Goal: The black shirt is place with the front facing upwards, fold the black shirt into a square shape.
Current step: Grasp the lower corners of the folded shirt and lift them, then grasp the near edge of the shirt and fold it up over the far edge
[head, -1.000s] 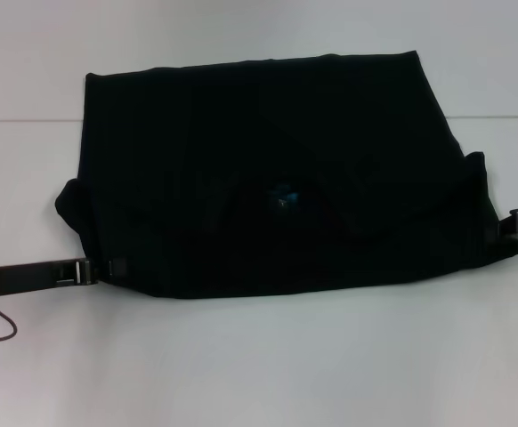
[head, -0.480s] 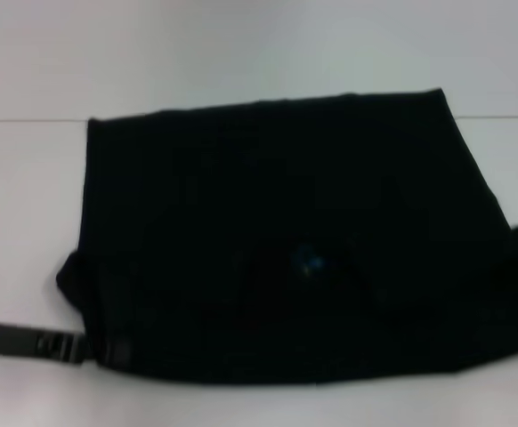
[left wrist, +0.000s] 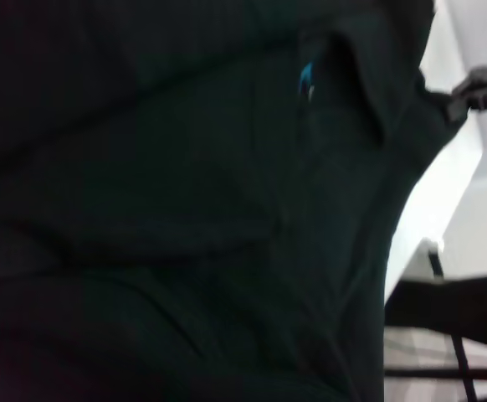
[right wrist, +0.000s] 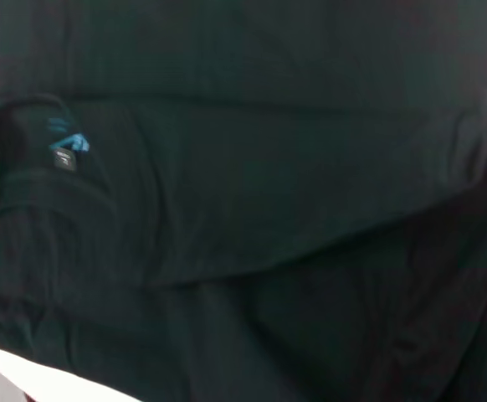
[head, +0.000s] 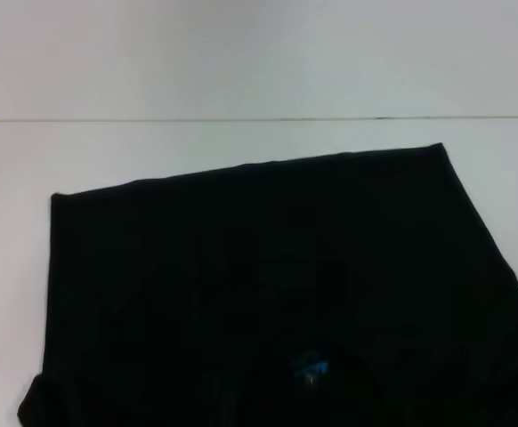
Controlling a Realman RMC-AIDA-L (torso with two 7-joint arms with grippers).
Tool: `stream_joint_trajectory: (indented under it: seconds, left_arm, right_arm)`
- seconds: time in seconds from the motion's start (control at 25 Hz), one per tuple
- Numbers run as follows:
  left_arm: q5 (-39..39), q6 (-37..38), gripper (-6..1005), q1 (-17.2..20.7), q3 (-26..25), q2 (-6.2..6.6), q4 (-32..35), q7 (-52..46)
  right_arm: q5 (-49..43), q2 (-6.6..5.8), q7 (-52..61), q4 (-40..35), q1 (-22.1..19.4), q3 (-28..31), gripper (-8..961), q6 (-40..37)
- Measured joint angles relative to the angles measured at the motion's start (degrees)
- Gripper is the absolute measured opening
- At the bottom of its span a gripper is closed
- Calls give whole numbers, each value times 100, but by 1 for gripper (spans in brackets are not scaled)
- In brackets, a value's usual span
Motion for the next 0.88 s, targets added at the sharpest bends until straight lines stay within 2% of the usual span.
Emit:
stream_joint_trajectory:
  seconds: [0.24, 0.44, 0.64, 0.76, 0.88]
  left_arm:
    - [-13, 34, 40, -37, 160, -25, -4, 21]
    - [-447, 10, 39, -185, 27, 15, -65, 38]
    - [-913, -203, 40, -401, -539, 168, -229, -140]
    - [-1121, -509, 40, -523, -980, 264, -293, -284]
    - [-1343, -1072, 40, -579, -1392, 363, -416, -431]
  right_arm:
    - [-41, 86, -163, 38, -7, 22, 75, -107]
    - [416, 79, -362, 128, 38, 315, 75, -295]
    - [1229, -31, -460, 252, 62, 867, 75, -451]
    - [1747, -122, -406, 528, 69, 1289, 75, -201]
    - [2271, -151, -388, 894, 58, 1668, 75, 357]
